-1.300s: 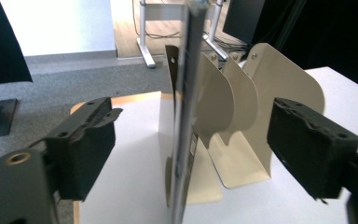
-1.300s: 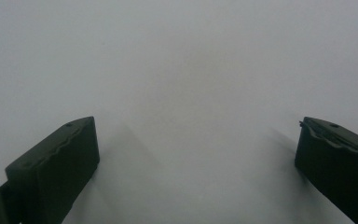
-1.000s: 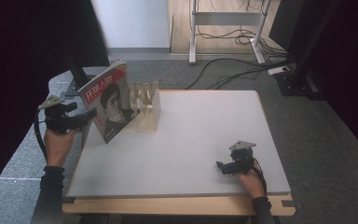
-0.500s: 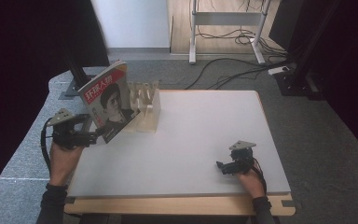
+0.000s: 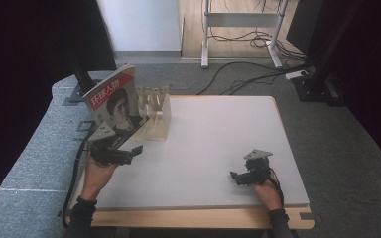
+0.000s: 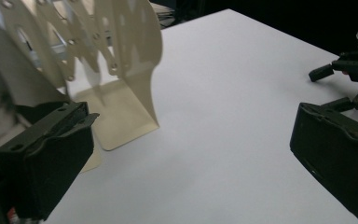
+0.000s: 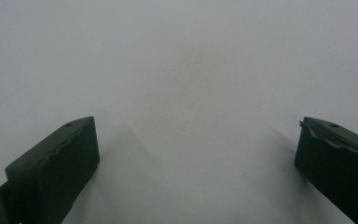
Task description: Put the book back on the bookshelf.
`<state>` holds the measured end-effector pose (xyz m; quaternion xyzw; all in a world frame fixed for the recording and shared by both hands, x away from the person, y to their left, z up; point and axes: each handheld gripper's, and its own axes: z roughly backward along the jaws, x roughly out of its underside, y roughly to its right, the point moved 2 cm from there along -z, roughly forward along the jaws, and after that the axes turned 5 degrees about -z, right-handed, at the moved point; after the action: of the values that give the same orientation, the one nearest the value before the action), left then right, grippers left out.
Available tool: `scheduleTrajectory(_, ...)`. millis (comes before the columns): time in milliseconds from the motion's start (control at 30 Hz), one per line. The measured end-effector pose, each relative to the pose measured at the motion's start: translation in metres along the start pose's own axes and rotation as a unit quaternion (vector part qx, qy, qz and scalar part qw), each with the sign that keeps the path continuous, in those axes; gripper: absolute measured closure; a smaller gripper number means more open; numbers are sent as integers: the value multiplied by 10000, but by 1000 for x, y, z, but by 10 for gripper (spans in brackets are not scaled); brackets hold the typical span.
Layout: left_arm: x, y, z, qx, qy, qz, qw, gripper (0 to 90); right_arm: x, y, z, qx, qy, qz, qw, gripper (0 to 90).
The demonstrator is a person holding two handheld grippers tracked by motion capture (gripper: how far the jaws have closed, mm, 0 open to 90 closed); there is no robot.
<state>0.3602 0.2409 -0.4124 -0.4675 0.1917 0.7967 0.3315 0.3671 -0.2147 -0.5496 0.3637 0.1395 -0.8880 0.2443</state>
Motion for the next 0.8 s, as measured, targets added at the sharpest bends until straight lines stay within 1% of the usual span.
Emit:
scheduleTrajectory(100,6,5,-14,130,-57,18,9999,0,0,0,0,0,0,1,10000,0)
scheduleTrajectory(167,11,8,-23,152,-130,-42,9998,0,0,0,0,1,0,-1,10000,0)
scheduleTrajectory(267,19,13,-36,325,-141,21,9994,0,0,0,0,0,0,-1,10000,0)
scheduleTrajectory(333,25,16,-45,413,-128,98,9990,0,0,0,0,-1,1,-2,10000,0)
scheduleTrajectory(367,28,17,-49,471,-178,110,9987,0,0,0,0,-1,1,-2,10000,0)
scheduleTrajectory(400,31,18,-54,475,-261,89,9985,0,0,0,0,-1,1,-2,10000,0)
scheduleTrajectory(467,37,22,-62,400,-364,-1,9985,0,0,0,0,-2,2,0,10000,0)
scheduleTrajectory(500,40,23,-65,413,-425,-34,9982,0,0,0,0,-2,0,-2,10000,0)
scheduleTrajectory(600,47,26,-74,427,-509,-40,9978,0,0,0,0,-3,1,-2,10000,0)
scheduleTrajectory(667,52,28,-80,488,-563,-17,9972,0,0,0,0,-1,2,1,10000,0)
scheduleTrajectory(800,65,31,-91,443,-803,-79,9958,0,0,0,0,-3,1,0,10000,0)
